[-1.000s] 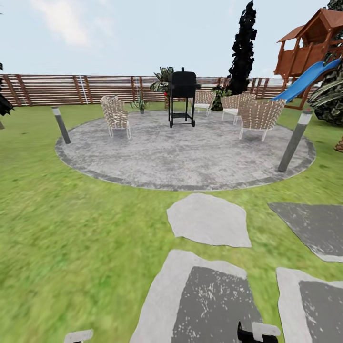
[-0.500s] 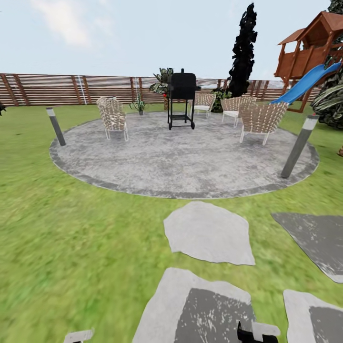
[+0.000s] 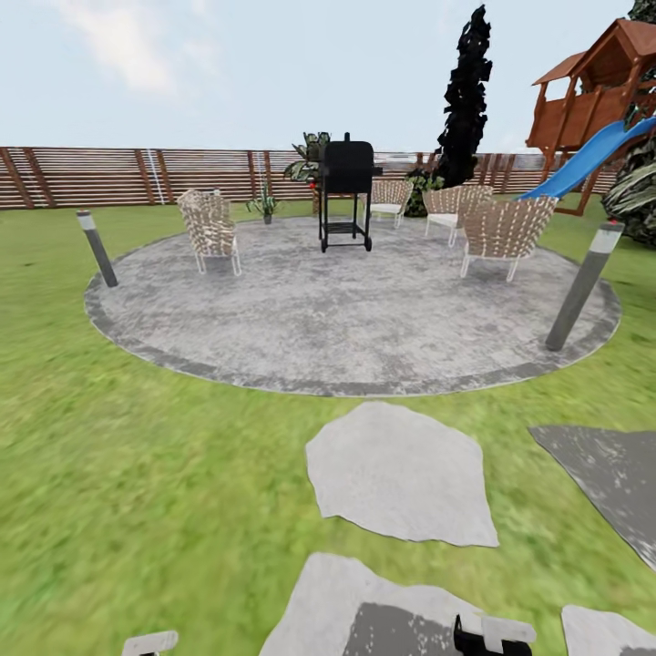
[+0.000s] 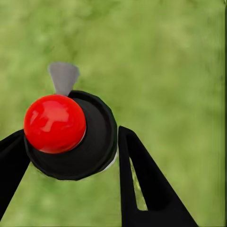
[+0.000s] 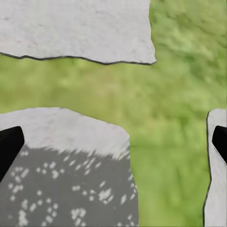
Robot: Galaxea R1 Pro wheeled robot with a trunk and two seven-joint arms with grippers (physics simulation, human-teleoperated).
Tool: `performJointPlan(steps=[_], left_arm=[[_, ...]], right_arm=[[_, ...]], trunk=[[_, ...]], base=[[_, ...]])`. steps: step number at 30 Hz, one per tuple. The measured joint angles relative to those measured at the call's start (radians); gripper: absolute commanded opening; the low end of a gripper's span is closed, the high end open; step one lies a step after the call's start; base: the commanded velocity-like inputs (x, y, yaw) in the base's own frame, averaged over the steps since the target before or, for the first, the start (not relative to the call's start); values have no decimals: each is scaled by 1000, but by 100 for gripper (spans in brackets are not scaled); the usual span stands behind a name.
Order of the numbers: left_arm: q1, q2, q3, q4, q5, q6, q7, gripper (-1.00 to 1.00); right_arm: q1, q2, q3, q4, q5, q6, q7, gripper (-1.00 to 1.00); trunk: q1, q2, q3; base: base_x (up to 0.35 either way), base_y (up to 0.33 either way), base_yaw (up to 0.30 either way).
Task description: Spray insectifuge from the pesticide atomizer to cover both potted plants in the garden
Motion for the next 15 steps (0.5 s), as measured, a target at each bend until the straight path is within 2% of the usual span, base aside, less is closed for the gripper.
performJointPlan(steps=[15], left_arm=[[0,0,1,1,0,0,0,-100]], right_arm=[[0,0,0,0,0,0,0,100]], trunk=[[0,0,0]], base=[[338,-73,0]])
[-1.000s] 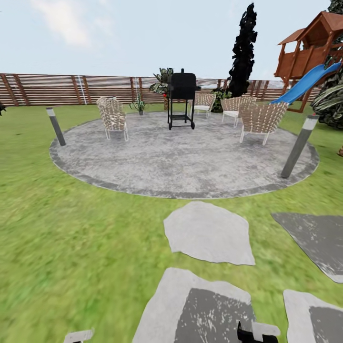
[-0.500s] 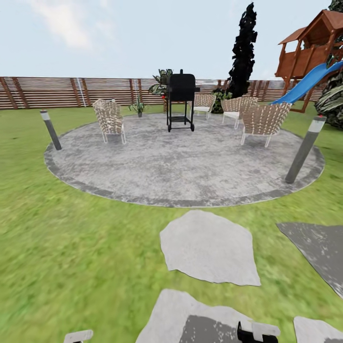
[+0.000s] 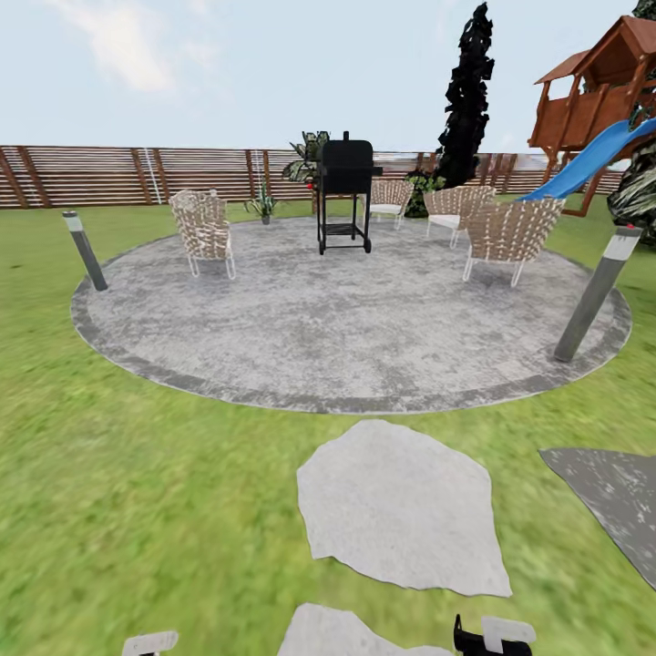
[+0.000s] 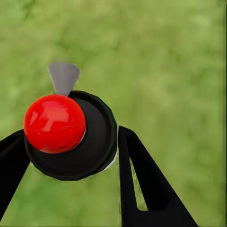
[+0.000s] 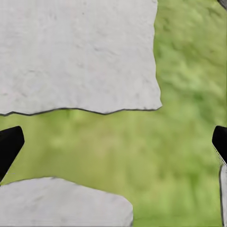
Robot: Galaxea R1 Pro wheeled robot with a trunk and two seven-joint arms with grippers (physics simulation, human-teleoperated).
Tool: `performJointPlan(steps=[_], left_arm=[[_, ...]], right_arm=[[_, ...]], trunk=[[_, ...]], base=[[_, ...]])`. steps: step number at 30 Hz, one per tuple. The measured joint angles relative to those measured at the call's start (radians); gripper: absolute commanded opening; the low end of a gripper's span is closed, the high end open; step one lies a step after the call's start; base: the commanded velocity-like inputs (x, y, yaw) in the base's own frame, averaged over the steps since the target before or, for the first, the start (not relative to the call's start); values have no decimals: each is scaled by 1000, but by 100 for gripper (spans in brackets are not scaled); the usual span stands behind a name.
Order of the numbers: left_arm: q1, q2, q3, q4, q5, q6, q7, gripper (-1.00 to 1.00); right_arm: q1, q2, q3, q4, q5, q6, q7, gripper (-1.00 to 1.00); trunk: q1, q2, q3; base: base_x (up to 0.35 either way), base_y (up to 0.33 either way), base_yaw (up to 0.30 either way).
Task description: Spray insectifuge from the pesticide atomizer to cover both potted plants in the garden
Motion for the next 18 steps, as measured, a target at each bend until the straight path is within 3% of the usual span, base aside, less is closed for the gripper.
performJointPlan(steps=[18], left_arm=[[0,0,-1,-1,0,0,0,-100]], right_arm=[[0,1,0,0,0,0,0,100]], trunk=[[0,0,0]], base=[[338,-15,0]])
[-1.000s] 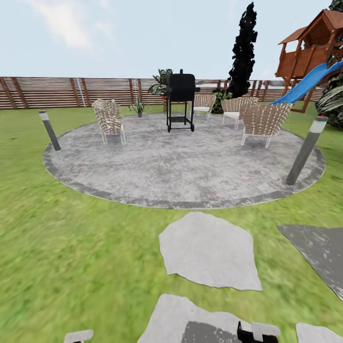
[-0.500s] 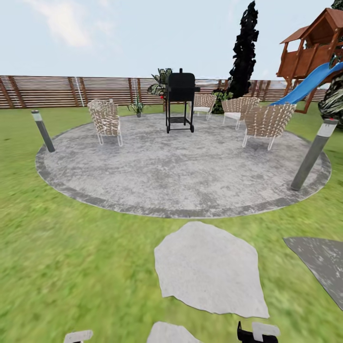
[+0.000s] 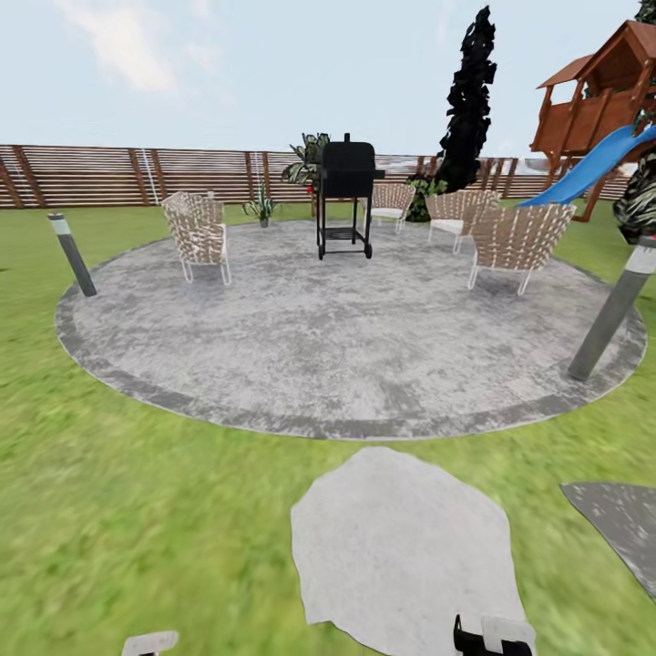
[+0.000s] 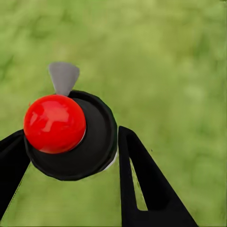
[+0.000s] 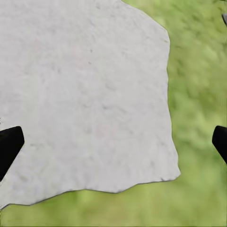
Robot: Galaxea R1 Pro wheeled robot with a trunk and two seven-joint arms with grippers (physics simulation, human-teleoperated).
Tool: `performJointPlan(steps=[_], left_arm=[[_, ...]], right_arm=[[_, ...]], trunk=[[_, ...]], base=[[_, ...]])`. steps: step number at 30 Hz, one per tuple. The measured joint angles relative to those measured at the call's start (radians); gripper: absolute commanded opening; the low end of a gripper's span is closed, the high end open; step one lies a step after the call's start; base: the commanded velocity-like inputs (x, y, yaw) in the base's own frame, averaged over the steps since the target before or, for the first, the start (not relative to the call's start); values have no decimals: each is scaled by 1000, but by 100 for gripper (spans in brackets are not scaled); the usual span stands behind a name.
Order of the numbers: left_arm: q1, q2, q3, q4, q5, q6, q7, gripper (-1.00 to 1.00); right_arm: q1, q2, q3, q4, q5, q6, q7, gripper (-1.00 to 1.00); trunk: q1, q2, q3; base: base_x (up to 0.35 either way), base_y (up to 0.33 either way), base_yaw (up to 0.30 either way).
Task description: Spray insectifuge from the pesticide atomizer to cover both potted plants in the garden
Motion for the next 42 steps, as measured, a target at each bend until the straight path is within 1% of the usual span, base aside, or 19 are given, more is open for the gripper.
performJointPlan(steps=[20,35,42], left_arm=[[0,0,0,-1,0,0,0,-100],[0,0,0,-1,0,0,0,-100],[0,1,1,0,0,-1,-1,-100]], right_arm=[[0,0,0,0,0,0,0,100],[0,1,0,0,0,0,0,100],[0,-2,-1,-1,1,-2,0,100]], trunk=[[0,0,0],[0,0,0],[0,0,0]], base=[[338,0,3],[338,0,240],[339,0,24]])
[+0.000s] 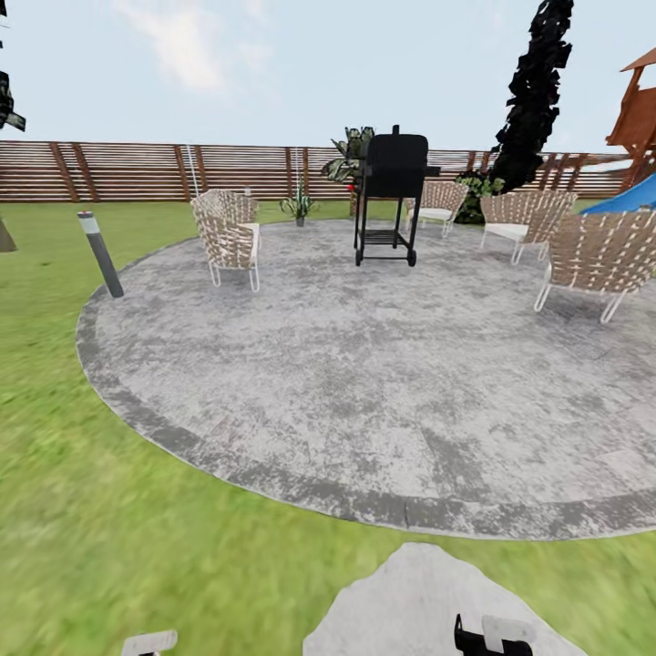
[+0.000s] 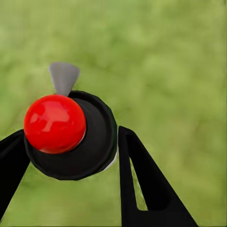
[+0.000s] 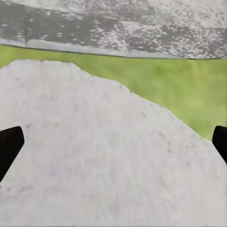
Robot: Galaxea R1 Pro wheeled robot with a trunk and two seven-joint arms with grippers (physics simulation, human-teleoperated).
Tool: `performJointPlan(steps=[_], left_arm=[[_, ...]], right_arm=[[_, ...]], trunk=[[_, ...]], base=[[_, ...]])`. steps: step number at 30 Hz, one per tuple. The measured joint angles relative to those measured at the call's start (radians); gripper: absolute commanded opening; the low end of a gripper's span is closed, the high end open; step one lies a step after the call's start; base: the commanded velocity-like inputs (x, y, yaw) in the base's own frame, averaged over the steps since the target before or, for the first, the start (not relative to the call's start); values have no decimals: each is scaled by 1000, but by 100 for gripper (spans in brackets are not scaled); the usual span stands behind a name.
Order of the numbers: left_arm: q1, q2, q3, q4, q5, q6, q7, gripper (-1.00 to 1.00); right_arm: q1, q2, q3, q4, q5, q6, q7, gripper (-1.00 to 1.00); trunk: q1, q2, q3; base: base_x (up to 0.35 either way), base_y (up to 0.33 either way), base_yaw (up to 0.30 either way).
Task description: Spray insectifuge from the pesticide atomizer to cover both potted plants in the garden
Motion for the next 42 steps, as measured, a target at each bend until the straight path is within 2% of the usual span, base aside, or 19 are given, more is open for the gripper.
performJointPlan(steps=[42], left_arm=[[0,0,0,0,0,1,1,-100]], right_arm=[[0,0,1,1,0,2,-1,100]], trunk=[[0,0,0]], base=[[339,0,0]])
